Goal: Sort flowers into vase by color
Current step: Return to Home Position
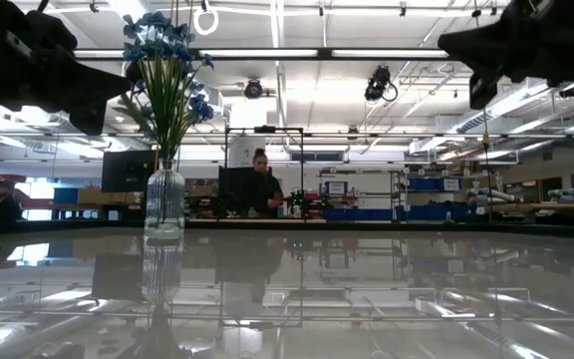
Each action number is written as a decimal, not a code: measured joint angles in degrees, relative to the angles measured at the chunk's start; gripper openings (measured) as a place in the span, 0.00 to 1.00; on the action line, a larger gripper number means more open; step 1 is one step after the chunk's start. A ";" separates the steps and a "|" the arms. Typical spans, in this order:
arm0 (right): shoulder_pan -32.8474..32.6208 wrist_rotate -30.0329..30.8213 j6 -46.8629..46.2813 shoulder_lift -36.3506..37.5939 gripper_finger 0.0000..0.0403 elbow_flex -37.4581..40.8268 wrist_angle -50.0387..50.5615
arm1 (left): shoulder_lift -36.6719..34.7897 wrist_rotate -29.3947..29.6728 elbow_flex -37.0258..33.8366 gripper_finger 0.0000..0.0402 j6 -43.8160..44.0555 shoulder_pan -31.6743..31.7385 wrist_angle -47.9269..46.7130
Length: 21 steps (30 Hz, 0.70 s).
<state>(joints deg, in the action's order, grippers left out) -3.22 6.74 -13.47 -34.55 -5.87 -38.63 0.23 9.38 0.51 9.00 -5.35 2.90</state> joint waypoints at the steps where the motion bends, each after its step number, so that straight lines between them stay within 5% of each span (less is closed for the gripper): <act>1: -0.07 0.04 -0.09 0.17 0.01 1.24 -1.42 | 0.00 -1.22 0.00 0.00 0.53 1.17 -0.04; 4: -0.05 1.82 -0.55 0.11 0.01 5.59 -8.30 | 0.04 -5.41 0.00 0.00 0.72 4.56 -0.11; 12: 2.45 -0.41 0.83 3.63 0.01 5.53 -6.41 | 0.07 -11.69 -0.02 0.00 0.91 11.08 -0.24; 21: 8.24 -5.29 -0.94 21.31 0.01 5.53 15.52 | 0.07 -21.42 -0.02 0.00 2.23 18.24 -0.14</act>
<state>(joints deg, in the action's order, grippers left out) 5.02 1.45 -14.41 -13.24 -0.34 -23.10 0.30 -12.04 0.49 11.23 12.89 2.76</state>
